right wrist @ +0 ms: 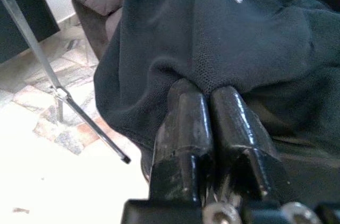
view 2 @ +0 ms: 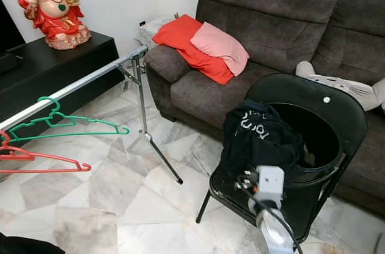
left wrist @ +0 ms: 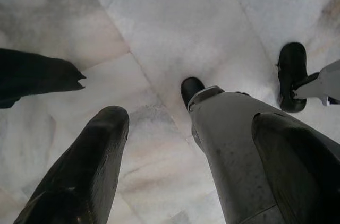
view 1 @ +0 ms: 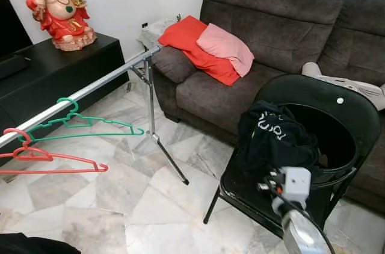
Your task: Hang hanger
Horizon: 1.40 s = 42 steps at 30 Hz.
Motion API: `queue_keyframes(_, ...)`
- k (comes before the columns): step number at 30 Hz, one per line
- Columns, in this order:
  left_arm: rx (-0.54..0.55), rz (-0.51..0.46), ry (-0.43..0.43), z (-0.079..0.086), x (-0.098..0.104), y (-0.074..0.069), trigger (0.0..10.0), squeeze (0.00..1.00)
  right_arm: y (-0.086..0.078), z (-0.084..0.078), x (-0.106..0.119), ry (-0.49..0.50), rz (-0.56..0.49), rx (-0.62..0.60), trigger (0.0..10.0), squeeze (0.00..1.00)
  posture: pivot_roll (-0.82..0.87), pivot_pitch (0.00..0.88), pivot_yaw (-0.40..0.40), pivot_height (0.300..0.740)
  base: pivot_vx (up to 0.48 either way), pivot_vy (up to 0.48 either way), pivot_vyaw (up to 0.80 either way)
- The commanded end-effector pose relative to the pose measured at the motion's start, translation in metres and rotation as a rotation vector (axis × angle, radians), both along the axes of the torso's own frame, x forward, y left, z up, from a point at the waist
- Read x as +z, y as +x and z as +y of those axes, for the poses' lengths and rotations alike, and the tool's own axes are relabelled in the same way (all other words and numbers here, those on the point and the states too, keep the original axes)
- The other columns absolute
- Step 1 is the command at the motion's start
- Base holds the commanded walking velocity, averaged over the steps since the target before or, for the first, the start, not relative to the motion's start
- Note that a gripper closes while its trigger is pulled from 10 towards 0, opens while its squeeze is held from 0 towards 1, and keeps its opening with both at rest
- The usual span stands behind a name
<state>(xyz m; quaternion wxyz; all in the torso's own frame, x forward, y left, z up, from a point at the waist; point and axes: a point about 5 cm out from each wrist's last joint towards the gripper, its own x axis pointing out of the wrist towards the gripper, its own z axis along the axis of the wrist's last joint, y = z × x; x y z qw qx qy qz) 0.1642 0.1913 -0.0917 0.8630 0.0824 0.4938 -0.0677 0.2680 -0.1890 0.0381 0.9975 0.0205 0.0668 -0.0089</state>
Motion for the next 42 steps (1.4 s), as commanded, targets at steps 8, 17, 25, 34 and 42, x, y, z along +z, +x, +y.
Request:
queue_keyframes(8, -0.026, 0.030, 0.002, -0.007, -0.004, -0.006, 10.0, 0.00, 0.005, -0.015, 0.077, -0.013, -0.238, -0.067, 0.0, 0.00, 0.01, 0.000, -0.018, 0.740, 0.000, 0.000, 0.00)
queue_keyframes(17, -0.017, 0.034, 0.001, -0.010, -0.005, -0.008, 10.0, 0.00, 0.024, -0.044, 0.136, -0.045, -0.360, -0.196, 0.0, 0.00, 0.00, 0.000, -0.019, 0.740, 0.000, 0.000, 0.00)
queue_keyframes(25, -0.017, 0.031, -0.001, -0.015, -0.004, -0.003, 10.0, 0.00, 0.012, -0.065, 0.100, -0.004, -0.113, -0.377, 0.0, 0.00, -0.01, 0.014, -0.013, 0.740, 0.000, 0.000, 0.00)
queue_keyframes(34, -0.014, 0.025, 0.009, -0.005, -0.001, 0.000, 10.0, 0.00, 0.008, -0.076, 0.088, 0.092, -0.026, -0.485, 0.0, 0.00, 0.00, 0.024, -0.010, 0.740, 0.000, 0.000, 0.00)
queue_keyframes(42, -0.009, 0.017, 0.014, 0.010, 0.003, 0.005, 10.0, 0.00, 0.018, -0.113, 0.090, 0.194, -0.018, -0.651, 0.0, 0.00, 0.00, 0.027, -0.006, 0.740, 0.000, 0.000, 0.00)
